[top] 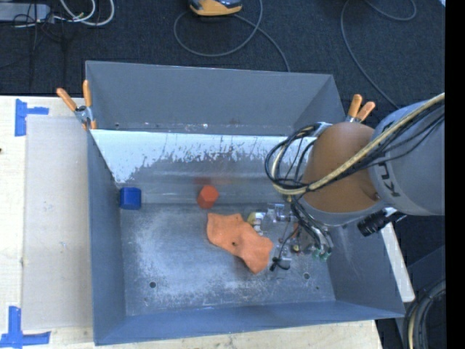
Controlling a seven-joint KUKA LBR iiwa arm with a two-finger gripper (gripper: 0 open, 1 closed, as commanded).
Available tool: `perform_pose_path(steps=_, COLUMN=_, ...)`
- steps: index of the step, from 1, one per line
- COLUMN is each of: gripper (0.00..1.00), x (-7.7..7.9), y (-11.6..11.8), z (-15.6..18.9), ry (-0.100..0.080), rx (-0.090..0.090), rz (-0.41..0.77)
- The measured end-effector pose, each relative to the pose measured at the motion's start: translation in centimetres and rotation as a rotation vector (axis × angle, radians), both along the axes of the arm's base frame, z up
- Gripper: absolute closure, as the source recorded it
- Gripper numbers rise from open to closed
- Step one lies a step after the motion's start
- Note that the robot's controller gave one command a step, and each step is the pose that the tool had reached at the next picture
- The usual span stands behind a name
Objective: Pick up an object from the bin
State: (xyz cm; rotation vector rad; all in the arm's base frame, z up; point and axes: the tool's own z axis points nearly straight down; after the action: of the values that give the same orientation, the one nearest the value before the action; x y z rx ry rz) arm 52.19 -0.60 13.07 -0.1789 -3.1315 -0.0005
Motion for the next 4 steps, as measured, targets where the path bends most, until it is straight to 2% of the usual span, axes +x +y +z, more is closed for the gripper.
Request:
perform_pose_path(steps=1, gripper=0.0, x=-2.5, y=2.9, z=1.7, ry=0.002, rx=0.0, rz=-0.038)
perform_pose_path(steps=2, gripper=0.0, x=2.3, y=2.8, z=-1.3, ry=-0.001, rx=0.0, rz=-0.12)
perform_pose_path(steps=3, gripper=0.0, x=1.3, y=3.1, z=-4.8, ry=0.003, rx=-0.001, rz=-0.256)
perform_pose_path(steps=4, gripper=1.0, x=2.3, y=4.3, z=-6.1, ry=-0.001, rx=-0.001, rz=-0.367)
